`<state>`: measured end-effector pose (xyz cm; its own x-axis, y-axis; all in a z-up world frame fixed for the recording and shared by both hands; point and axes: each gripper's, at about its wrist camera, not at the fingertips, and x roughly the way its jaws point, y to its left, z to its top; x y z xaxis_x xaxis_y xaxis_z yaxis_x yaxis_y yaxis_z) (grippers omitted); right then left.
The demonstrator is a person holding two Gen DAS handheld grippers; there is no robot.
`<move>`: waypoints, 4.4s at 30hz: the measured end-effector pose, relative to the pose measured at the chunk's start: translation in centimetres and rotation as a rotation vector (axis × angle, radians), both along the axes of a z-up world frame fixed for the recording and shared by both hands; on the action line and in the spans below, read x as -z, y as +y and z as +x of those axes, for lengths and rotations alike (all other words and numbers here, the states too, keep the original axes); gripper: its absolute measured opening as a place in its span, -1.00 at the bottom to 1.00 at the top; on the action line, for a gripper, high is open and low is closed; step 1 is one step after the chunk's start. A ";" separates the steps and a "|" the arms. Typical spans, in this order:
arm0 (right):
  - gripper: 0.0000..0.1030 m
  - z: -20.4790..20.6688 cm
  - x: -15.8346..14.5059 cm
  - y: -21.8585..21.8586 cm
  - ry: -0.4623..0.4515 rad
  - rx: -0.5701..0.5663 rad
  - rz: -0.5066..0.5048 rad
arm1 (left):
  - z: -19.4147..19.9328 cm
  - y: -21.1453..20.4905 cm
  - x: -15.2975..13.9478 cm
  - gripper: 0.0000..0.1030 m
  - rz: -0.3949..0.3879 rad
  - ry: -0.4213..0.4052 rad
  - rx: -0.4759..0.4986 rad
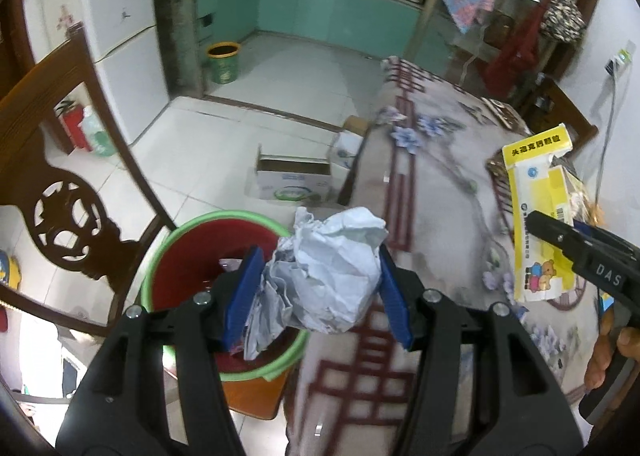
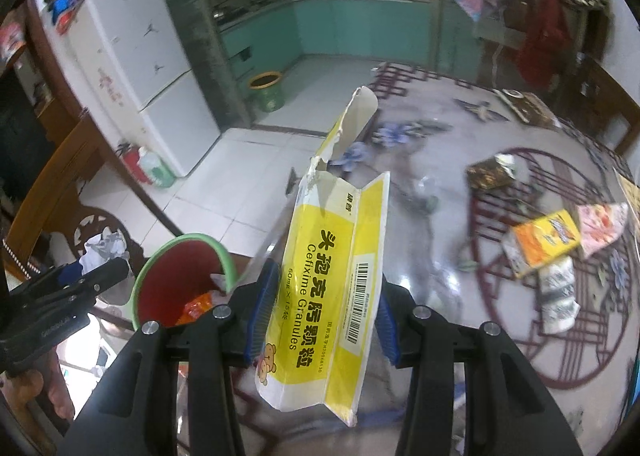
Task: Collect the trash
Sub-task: 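Carry the paper ball and yellow box toward the red bucket, then open the right tool over the bucket while the left tool opens to drop the paper ball, then move both open tools back over the trash pile, then grasp the white-black paper cup with the left tool while the right tool grasps the pink strawberry bag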
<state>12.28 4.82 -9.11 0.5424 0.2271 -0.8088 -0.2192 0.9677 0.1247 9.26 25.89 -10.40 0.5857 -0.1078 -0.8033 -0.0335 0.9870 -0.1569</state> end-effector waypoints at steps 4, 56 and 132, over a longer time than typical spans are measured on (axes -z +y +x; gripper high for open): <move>-0.15 0.5 0.0 1.9 0.003 -0.035 0.004 | 0.2 1.6 0.3 0.06 -0.001 0.005 -0.031; 0.56 2.0 0.7 13.6 0.002 -0.217 -0.095 | 2.7 10.4 4.2 0.05 -0.008 0.086 -0.165; 0.79 11.5 1.4 -44.0 0.183 -0.322 -0.400 | 8.2 -45.4 10.0 0.52 -0.065 0.311 0.363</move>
